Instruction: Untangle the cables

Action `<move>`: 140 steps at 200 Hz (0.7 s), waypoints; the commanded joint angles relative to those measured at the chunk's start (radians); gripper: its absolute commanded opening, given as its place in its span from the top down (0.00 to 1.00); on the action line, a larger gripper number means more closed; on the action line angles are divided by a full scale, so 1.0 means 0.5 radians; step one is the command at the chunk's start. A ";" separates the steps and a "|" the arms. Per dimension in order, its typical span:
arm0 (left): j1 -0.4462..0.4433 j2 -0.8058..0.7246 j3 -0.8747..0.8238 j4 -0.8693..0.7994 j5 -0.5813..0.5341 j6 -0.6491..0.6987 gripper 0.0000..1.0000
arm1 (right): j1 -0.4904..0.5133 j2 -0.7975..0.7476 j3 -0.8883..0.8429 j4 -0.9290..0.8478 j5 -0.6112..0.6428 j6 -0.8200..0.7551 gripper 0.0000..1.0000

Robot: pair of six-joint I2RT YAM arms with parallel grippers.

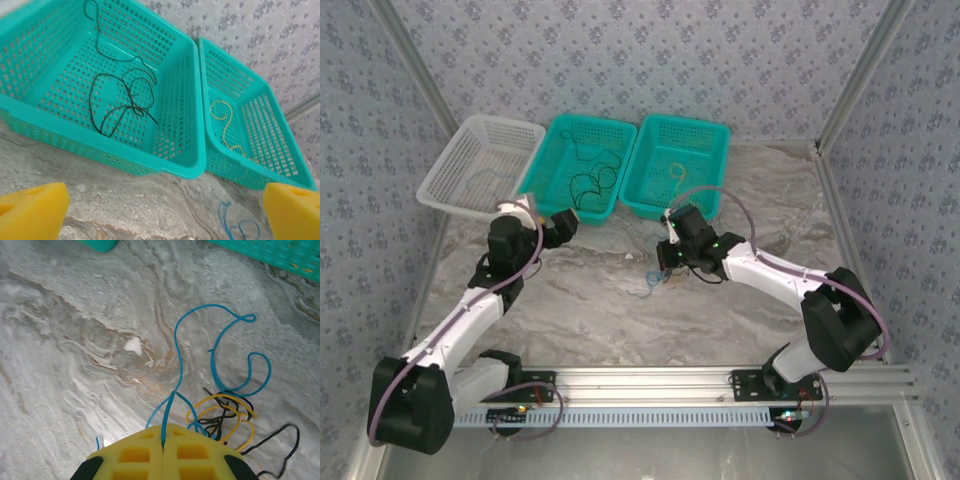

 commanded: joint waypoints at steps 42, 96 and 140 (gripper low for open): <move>-0.235 -0.025 -0.048 0.167 0.310 0.382 0.01 | 0.054 0.008 0.069 0.208 -0.268 -0.091 1.00; -0.436 0.065 -0.088 0.271 0.409 0.589 0.01 | 0.091 -0.002 0.087 0.350 -0.489 -0.171 1.00; -0.477 0.122 -0.139 0.358 0.515 0.649 0.01 | 0.113 -0.069 0.108 0.381 -0.534 -0.218 1.00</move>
